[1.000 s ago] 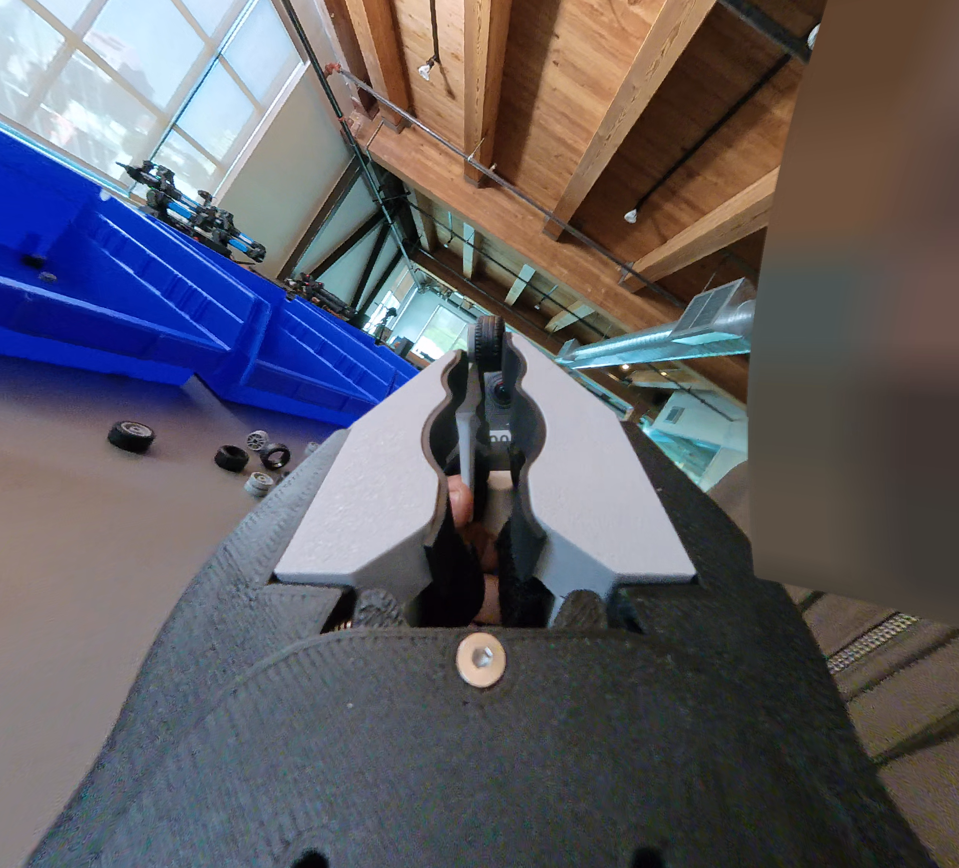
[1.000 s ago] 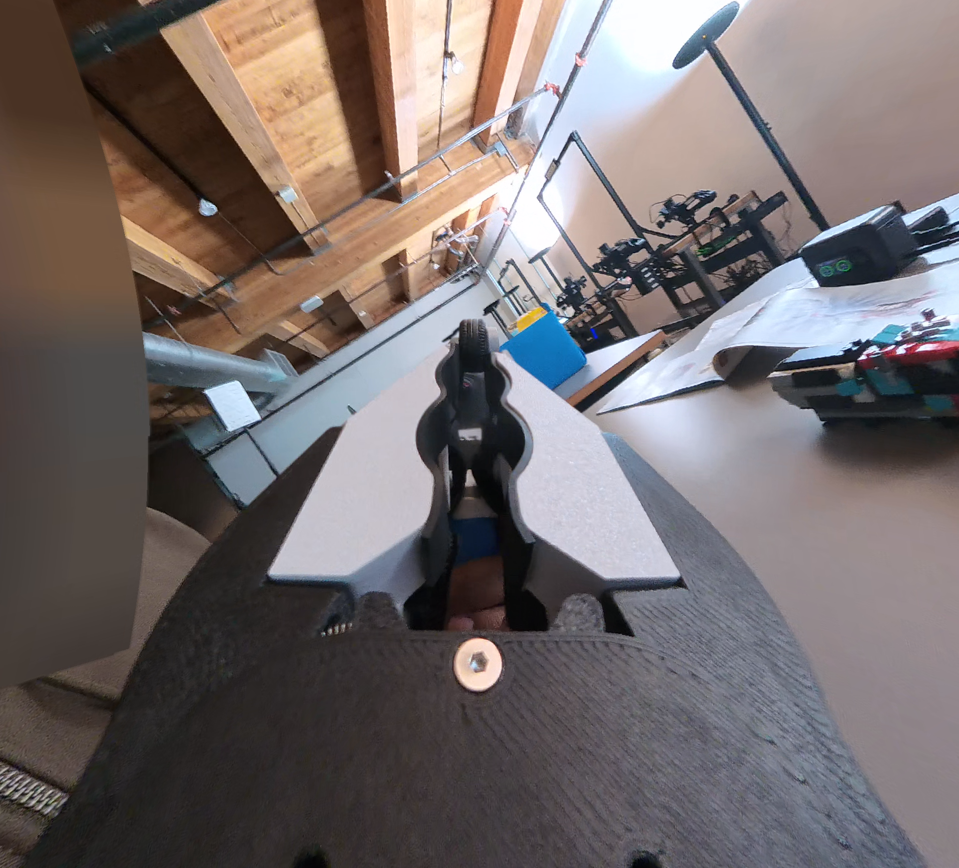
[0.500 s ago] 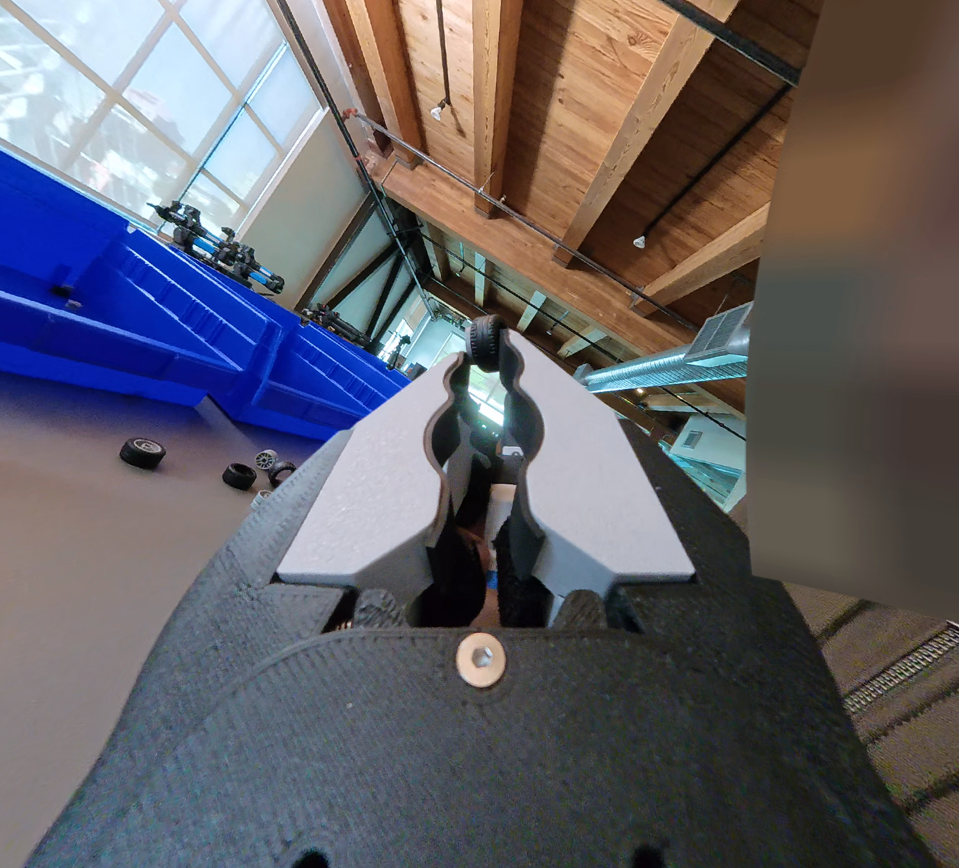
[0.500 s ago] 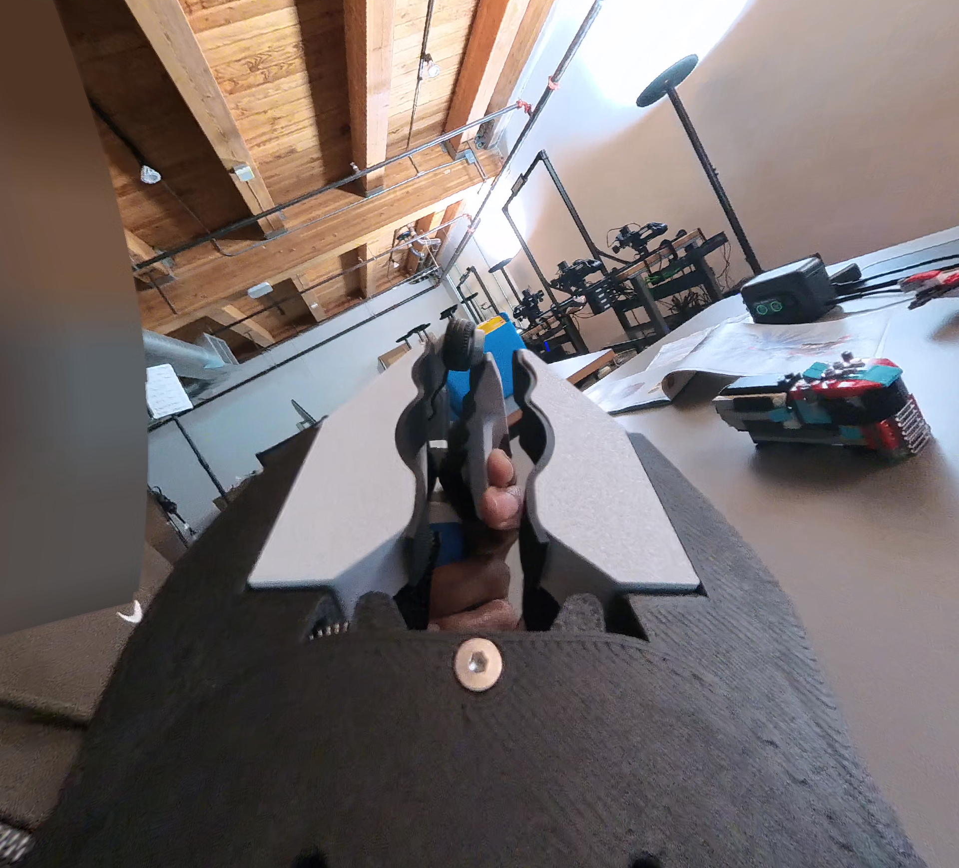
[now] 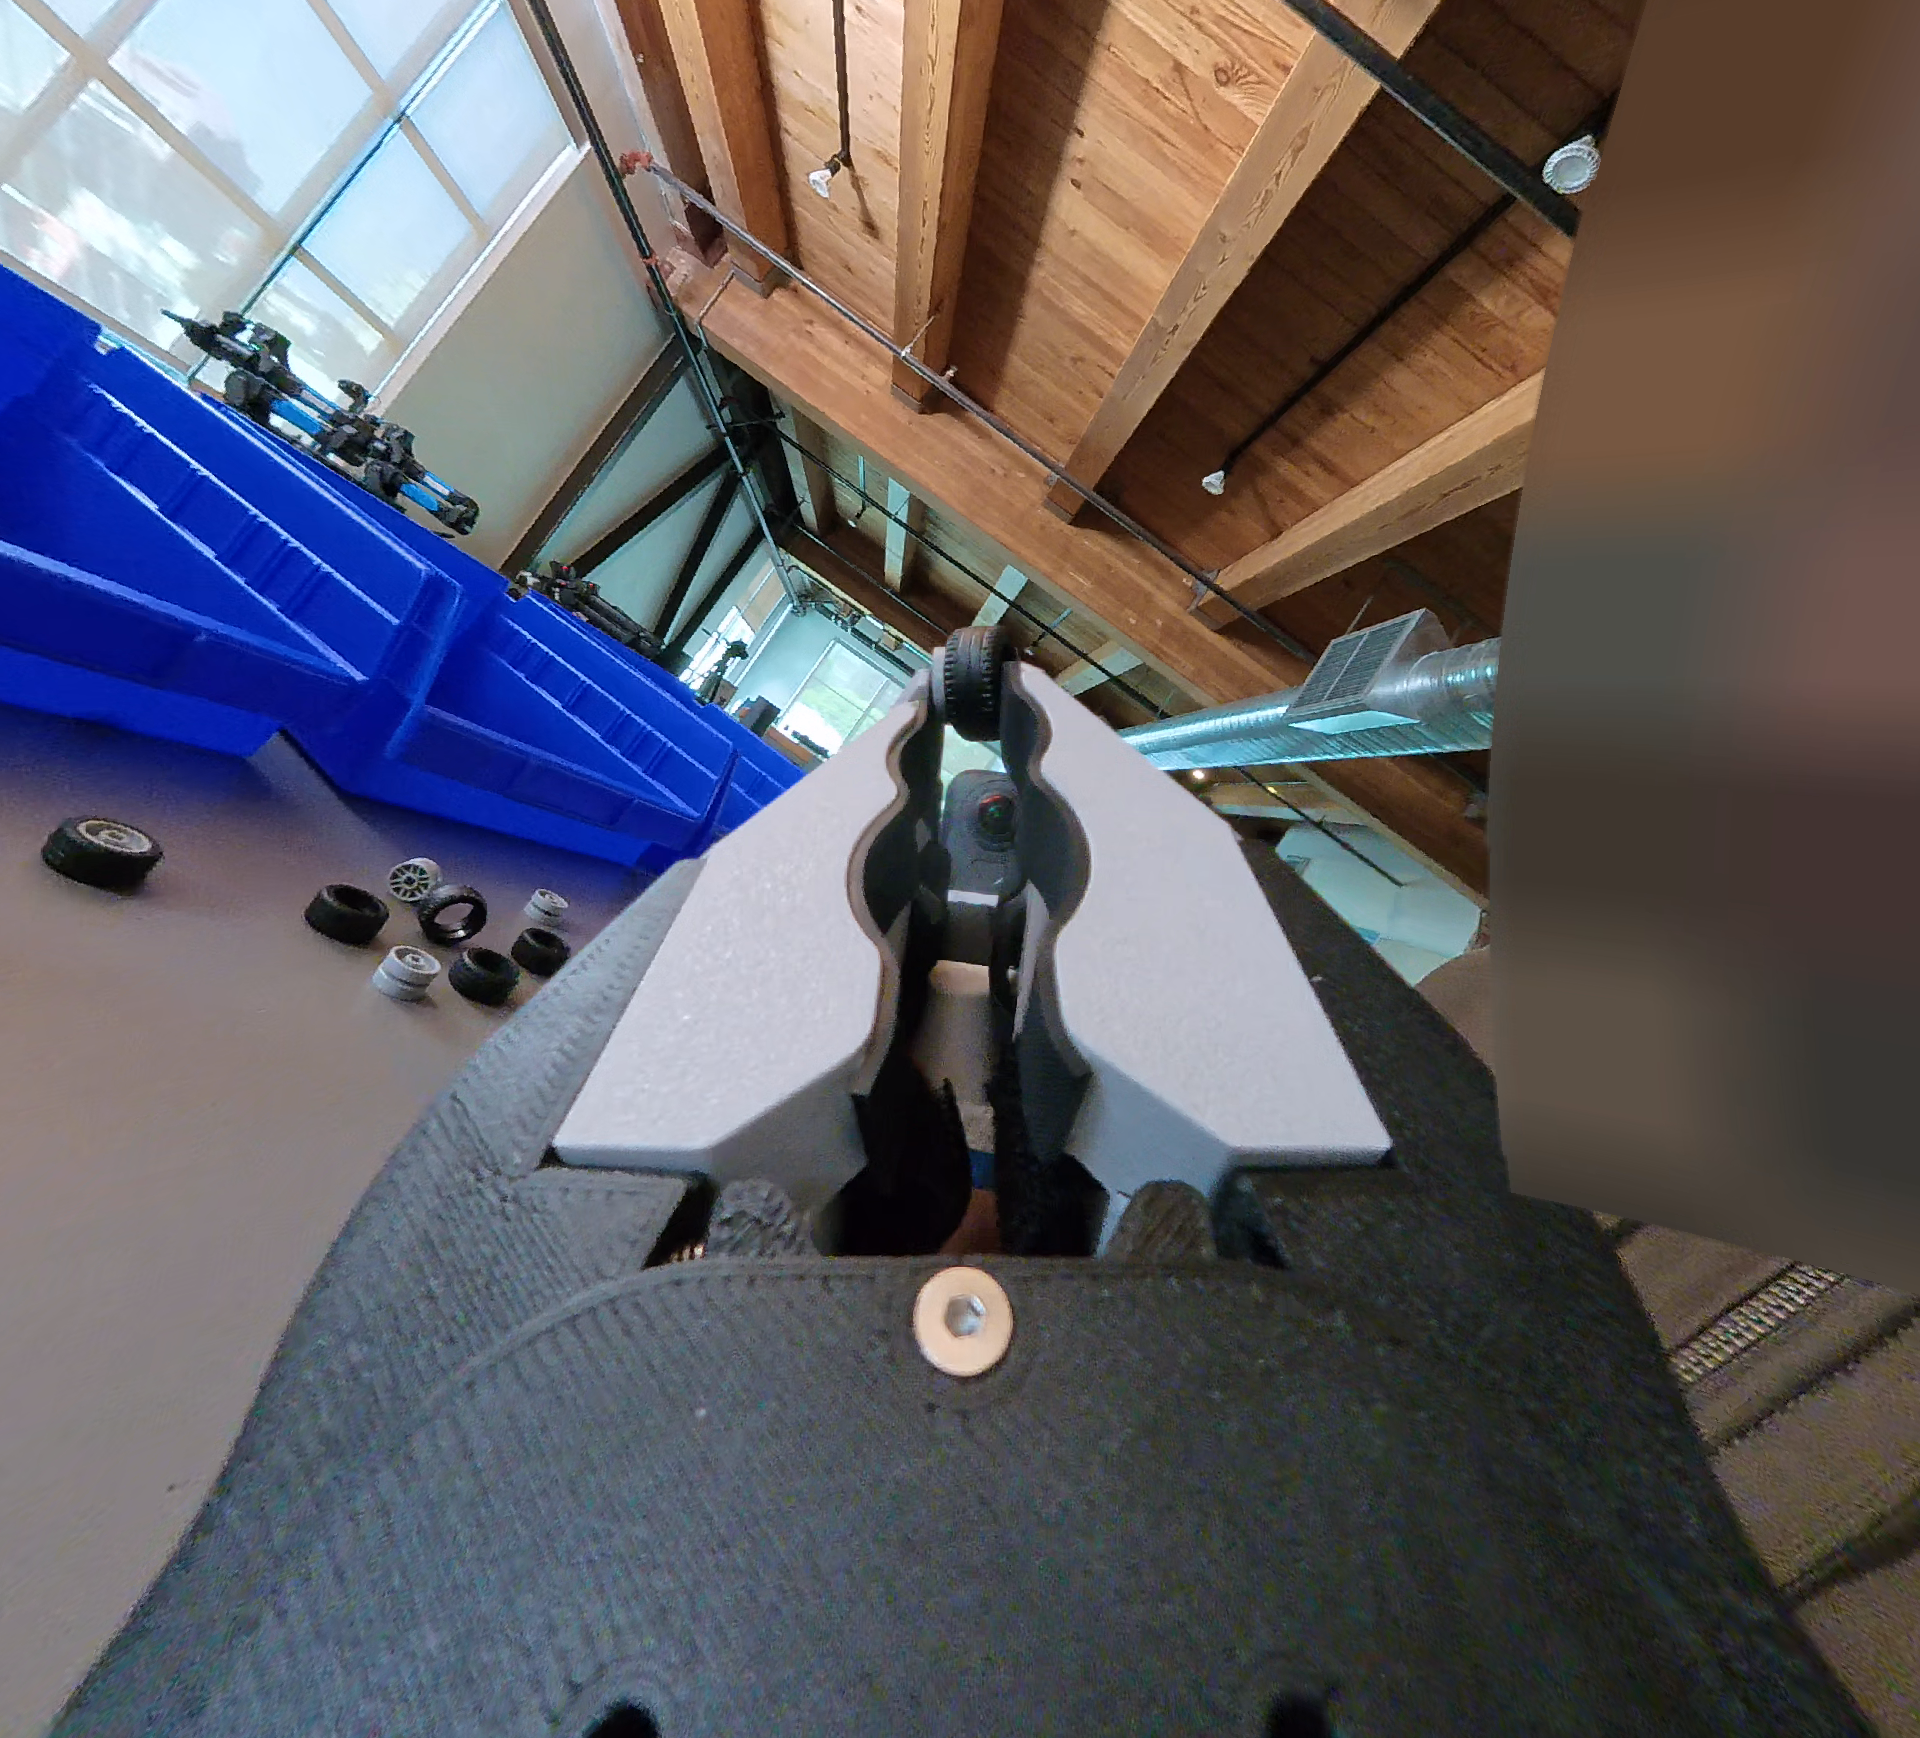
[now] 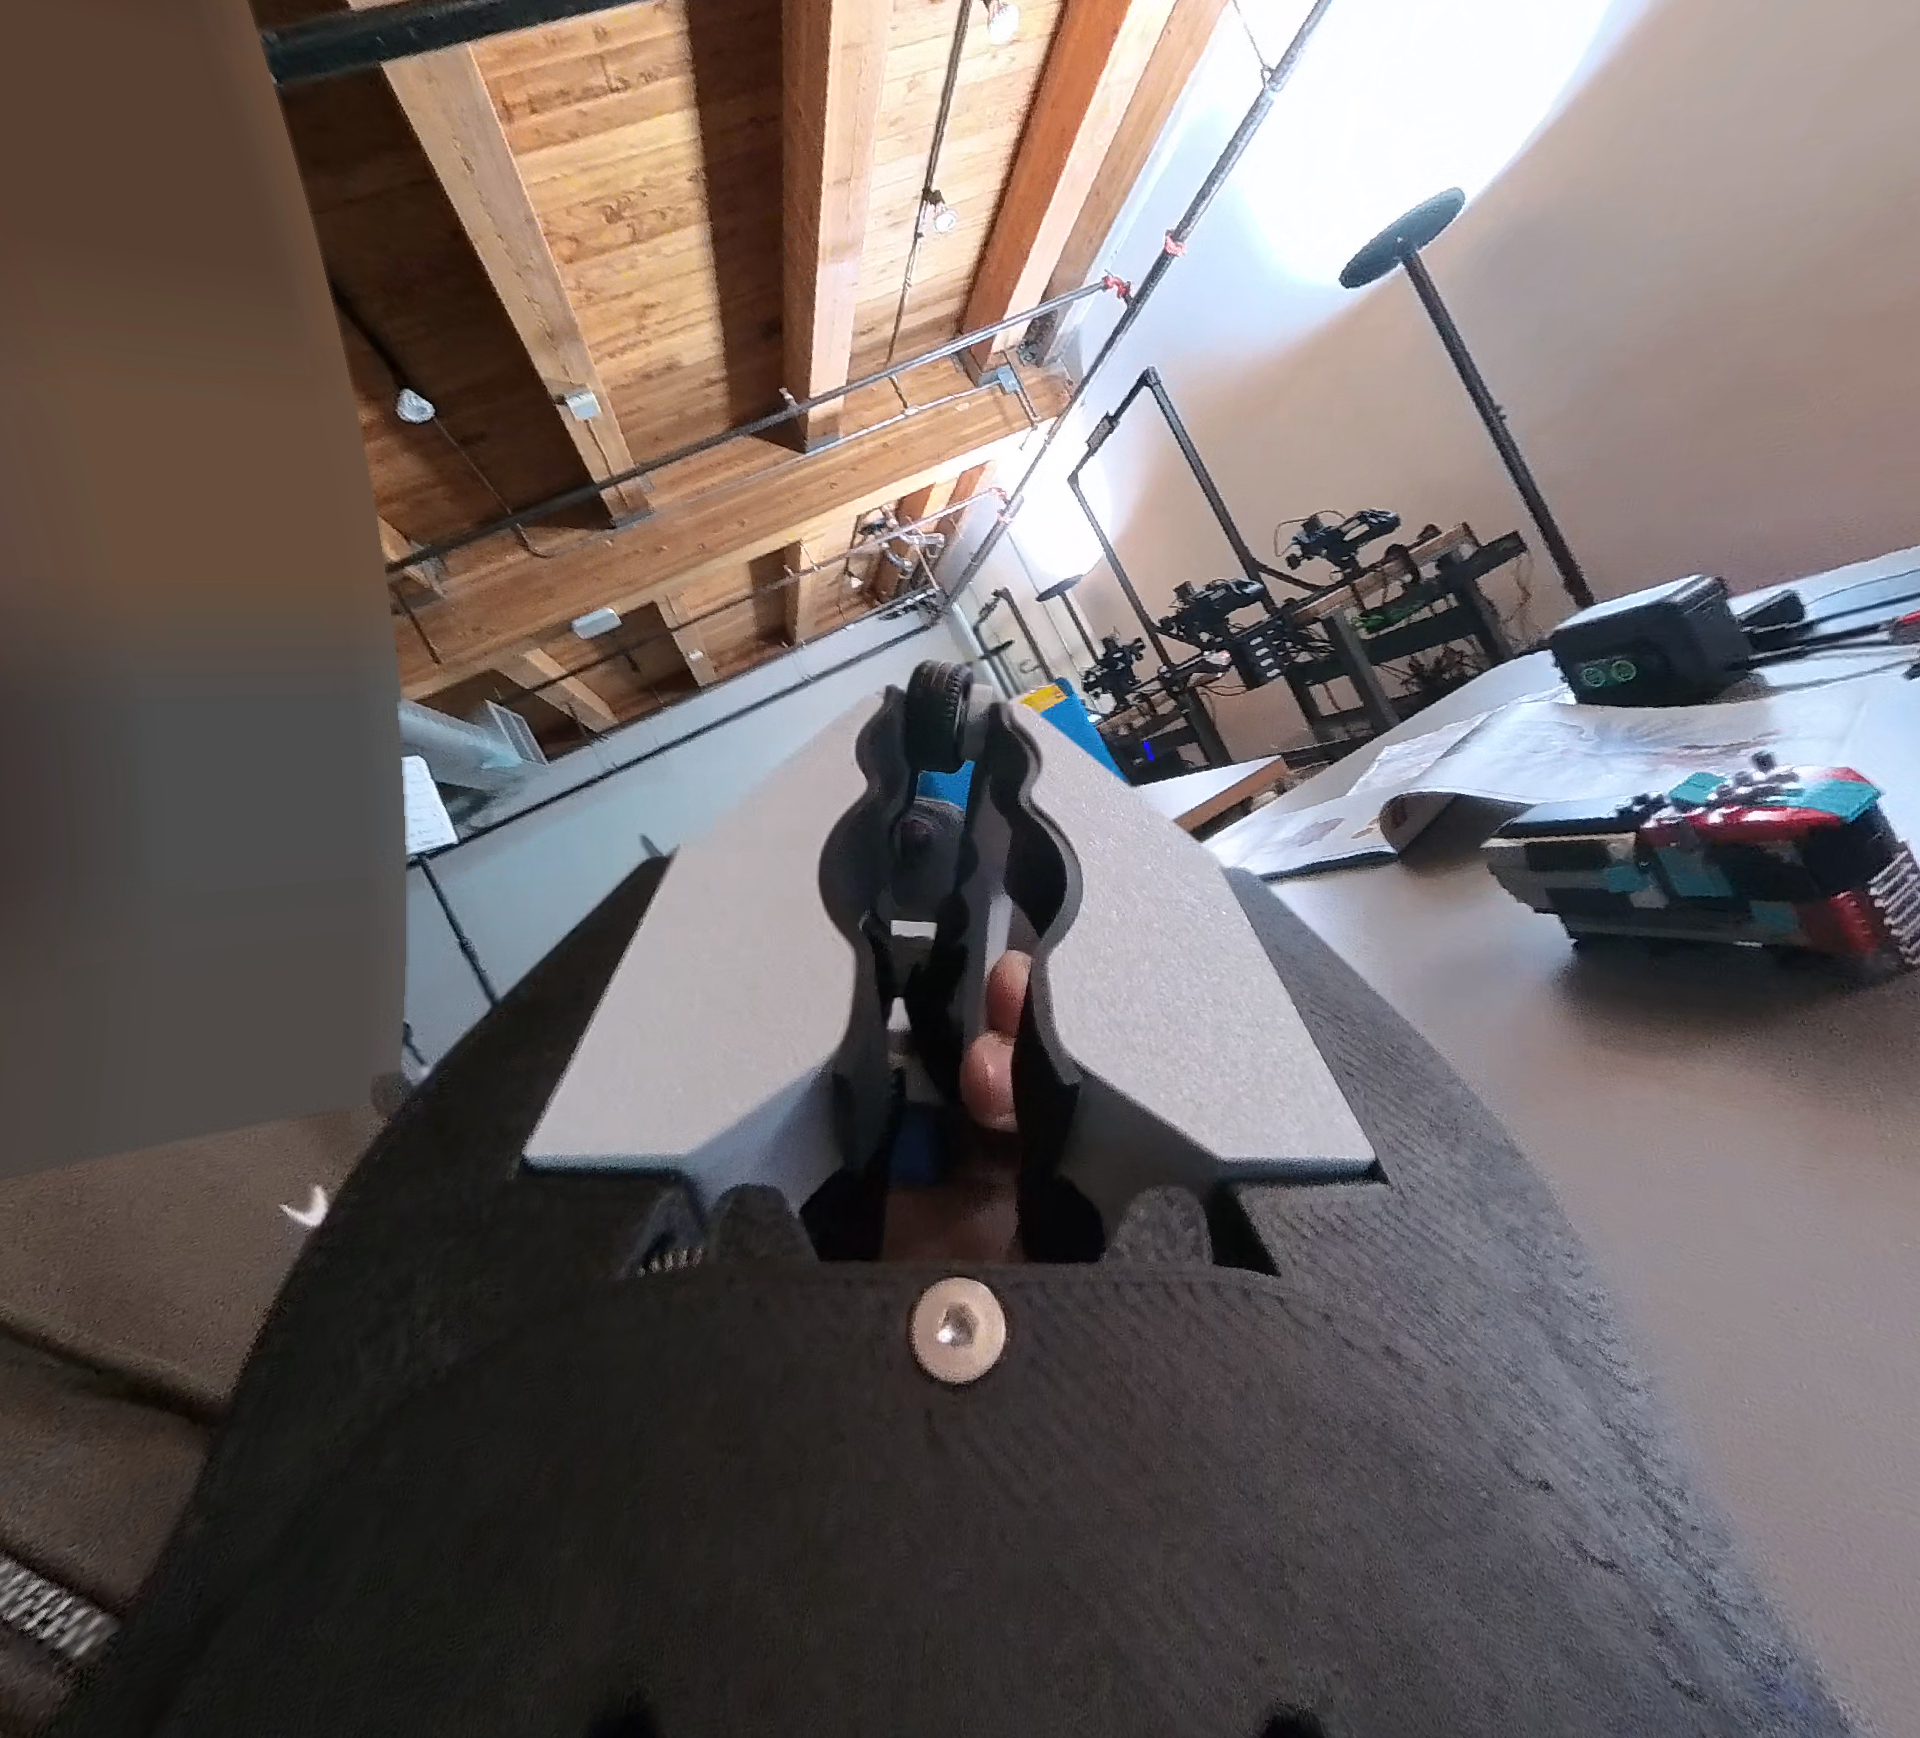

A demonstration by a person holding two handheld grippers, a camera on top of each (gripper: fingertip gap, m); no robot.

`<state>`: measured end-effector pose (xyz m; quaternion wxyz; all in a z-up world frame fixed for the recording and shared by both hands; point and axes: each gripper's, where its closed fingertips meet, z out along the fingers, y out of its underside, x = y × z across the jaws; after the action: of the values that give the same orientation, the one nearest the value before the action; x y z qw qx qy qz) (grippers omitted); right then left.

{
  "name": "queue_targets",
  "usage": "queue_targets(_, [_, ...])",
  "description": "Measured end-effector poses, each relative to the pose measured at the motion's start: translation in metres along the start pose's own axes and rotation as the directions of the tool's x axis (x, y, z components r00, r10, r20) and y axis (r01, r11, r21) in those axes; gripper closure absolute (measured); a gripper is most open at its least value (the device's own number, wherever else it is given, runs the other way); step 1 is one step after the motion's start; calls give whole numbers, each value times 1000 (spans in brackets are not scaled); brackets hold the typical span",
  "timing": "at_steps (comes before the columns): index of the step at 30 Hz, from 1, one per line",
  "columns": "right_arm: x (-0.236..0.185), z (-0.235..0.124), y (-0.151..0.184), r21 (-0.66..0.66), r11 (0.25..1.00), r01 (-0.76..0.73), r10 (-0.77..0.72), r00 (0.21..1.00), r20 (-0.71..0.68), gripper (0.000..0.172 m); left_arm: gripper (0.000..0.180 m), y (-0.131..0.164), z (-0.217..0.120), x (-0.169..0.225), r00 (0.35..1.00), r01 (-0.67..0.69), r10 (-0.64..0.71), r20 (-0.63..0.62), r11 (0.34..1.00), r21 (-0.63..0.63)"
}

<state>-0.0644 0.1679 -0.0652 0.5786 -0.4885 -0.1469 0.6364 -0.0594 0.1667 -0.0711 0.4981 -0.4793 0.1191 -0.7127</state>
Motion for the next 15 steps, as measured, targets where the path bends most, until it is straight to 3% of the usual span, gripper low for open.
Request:
queue_targets(9, [1, -3, -1, 27, 984, -175, 173, 982, 70, 157, 166, 2, 1, 0, 992, 114, -113, -54, 993, 17])
queue_targets(15, [3, -3, 0, 29, 976, -216, 214, 974, 78, 157, 166, 2, 0, -2, 981, 179, -176, -75, 983, 28])
